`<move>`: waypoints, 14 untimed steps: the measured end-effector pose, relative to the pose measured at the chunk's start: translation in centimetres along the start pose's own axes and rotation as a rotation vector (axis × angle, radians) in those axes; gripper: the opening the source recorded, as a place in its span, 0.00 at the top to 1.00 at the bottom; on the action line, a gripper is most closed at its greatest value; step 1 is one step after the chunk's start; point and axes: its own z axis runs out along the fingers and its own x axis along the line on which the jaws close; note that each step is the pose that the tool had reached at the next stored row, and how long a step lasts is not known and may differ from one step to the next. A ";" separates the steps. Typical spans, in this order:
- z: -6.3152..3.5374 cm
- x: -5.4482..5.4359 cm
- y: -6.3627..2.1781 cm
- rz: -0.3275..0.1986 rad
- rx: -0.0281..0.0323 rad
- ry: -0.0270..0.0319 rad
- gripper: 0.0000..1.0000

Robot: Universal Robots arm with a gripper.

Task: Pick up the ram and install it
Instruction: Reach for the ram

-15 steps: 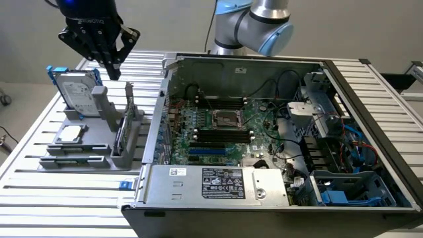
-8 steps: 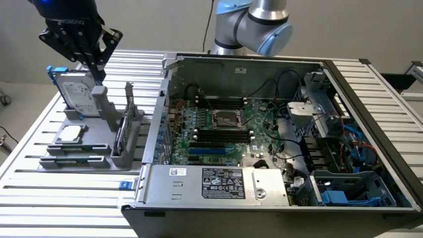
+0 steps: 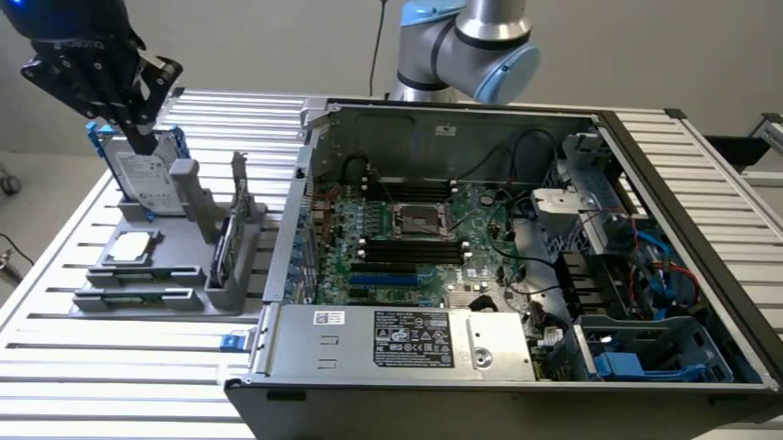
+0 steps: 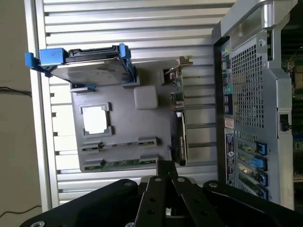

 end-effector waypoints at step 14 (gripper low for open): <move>0.17 5.2 -2.24 0.000 0.0002 0.0001 0.89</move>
